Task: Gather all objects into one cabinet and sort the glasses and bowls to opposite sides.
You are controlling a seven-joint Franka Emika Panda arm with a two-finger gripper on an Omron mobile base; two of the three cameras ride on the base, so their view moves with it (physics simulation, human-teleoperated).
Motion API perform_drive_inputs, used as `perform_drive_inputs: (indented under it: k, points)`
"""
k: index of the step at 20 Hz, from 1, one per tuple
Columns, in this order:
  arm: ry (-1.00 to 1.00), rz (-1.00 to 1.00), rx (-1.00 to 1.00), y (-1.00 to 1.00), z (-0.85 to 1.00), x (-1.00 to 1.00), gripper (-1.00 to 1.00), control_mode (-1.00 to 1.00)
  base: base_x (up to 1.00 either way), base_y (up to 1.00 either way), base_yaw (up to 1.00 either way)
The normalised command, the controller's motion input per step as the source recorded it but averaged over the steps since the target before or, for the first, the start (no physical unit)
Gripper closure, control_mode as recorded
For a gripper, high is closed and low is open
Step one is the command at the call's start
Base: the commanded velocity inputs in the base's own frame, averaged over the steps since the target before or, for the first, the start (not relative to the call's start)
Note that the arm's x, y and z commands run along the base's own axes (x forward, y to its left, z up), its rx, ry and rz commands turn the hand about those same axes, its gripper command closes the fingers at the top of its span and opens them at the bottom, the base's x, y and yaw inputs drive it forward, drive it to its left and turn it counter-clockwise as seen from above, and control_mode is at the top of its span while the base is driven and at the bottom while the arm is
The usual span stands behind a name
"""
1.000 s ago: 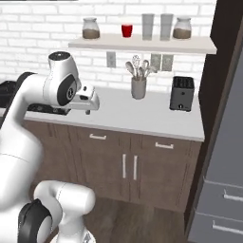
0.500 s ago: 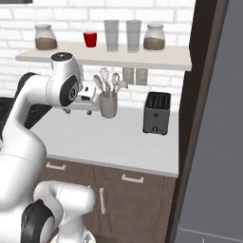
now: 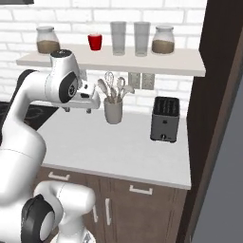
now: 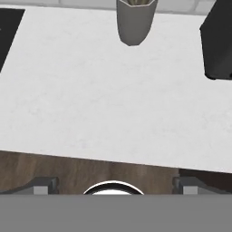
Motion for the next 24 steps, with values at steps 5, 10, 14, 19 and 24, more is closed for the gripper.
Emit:
perform_drive_inputs:
  k: [5, 10, 14, 19, 24]
  points:
    - [0.0, 0.0, 0.0, 0.0, 0.0, 0.0, -1.0, 1.0, 0.2, 0.19, -0.09]
    - [0.0, 0.0, 0.0, 0.0, 0.0, 0.0, -1.0, 1.0, -0.14, 0.36, -0.01]
    - [0.0, 0.0, 0.0, 0.0, 0.0, 0.0, -1.0, 1.0, -0.92, 0.61, 0.0]
    - [0.0, 0.0, 0.0, 0.0, 0.0, 0.0, -1.0, 1.0, -0.68, 0.48, -0.01]
    - [0.0, 0.0, 0.0, 0.0, 0.0, 0.0, -1.0, 1.0, 0.75, -0.06, -0.05]
